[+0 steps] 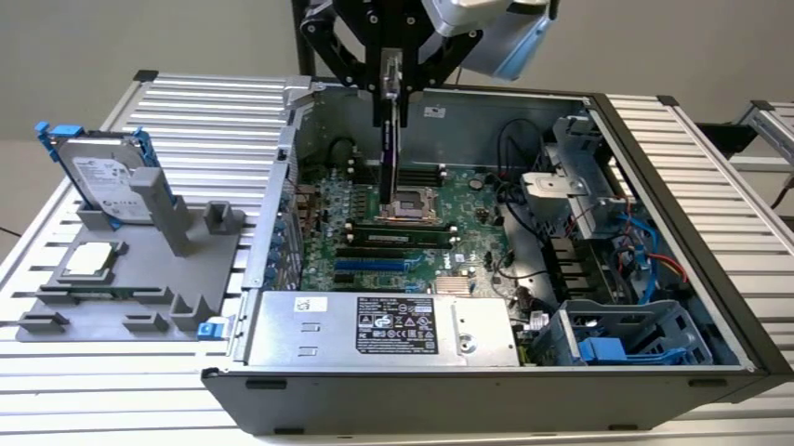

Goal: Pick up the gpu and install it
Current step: 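Pick up the gpu and move the gpu toward the slot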

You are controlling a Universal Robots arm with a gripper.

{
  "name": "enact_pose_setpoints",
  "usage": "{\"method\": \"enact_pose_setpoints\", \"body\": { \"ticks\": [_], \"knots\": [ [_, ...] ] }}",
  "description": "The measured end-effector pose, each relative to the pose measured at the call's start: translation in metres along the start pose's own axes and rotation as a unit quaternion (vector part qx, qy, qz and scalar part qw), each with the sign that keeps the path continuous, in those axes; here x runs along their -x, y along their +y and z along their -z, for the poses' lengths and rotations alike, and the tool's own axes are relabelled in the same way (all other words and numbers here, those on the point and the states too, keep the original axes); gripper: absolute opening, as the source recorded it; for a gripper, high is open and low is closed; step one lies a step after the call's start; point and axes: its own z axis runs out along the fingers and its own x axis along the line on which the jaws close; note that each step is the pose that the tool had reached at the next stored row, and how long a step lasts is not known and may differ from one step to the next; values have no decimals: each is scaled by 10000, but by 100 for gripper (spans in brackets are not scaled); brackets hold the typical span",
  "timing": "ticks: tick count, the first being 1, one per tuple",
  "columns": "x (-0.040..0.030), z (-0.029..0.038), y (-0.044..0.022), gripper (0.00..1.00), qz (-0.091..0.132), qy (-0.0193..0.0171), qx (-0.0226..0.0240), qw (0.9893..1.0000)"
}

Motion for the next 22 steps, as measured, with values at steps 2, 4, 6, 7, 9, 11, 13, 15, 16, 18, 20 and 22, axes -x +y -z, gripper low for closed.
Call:
{"method": "enact_pose_setpoints", "body": {
  "ticks": [2,4,6,7,9,11,13,15,16,18,20,22],
  "knots": [
    [26,-2,1,0,0,0,0,10000],
    [53,-3,3,0,0,0,0,10000],
    [81,-5,4,0,0,0,0,10000],
    [95,-6,4,0,0,0,0,10000],
    [123,-7,6,0,0,0,0,10000],
    [151,-9,7,0,0,0,0,10000],
    [179,-10,8,0,0,0,0,10000],
    [207,-12,10,0,0,0,0,10000],
    [221,-13,10,0,0,0,0,10000],
    [251,-14,12,0,0,0,0,10000],
    [282,-16,13,0,0,0,0,10000],
    [313,-18,15,0,0,0,0,10000]
  ]
}}
